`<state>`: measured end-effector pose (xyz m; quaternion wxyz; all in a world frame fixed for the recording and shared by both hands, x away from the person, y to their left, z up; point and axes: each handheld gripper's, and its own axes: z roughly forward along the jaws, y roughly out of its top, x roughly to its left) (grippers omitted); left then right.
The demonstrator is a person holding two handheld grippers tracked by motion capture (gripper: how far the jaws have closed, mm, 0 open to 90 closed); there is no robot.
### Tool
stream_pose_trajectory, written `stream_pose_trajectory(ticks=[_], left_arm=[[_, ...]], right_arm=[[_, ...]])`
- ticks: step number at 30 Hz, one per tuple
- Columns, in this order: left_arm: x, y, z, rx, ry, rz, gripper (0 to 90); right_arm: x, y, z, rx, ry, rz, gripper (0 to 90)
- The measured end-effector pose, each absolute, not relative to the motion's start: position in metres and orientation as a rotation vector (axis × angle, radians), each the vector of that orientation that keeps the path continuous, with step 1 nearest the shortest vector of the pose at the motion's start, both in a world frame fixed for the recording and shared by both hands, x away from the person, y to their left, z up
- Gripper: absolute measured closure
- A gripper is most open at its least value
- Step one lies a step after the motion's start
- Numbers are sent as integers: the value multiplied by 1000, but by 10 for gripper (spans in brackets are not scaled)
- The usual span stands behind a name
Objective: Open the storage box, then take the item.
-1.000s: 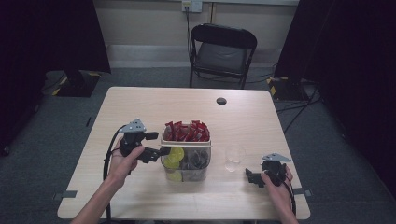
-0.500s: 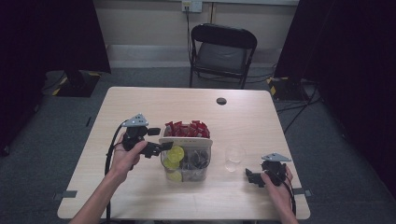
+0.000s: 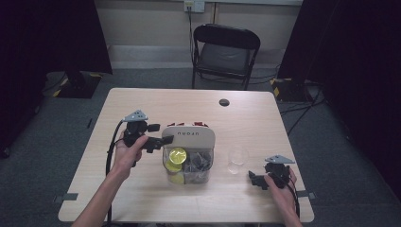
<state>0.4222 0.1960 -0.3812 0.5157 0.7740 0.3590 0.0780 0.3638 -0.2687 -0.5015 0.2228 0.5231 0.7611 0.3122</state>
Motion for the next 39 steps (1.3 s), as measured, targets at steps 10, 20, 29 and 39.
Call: stream_pose_trajectory(ticks=[10,20,29,39], left_arm=[[424,196,-382,1873,862,182,126],[426,195,-384,1884,865,177,103],[425,193,-382,1885,886,196,73],[425,193,-382,1895,894,208,51]], right_arm=[[362,-272,-497,1423,2111,904,181],[355,-273,-482,1414,2104,972,167],[343,-270,-464,1372,2129,1057,207],[330,-259,-443,1278,2164,1177,272]])
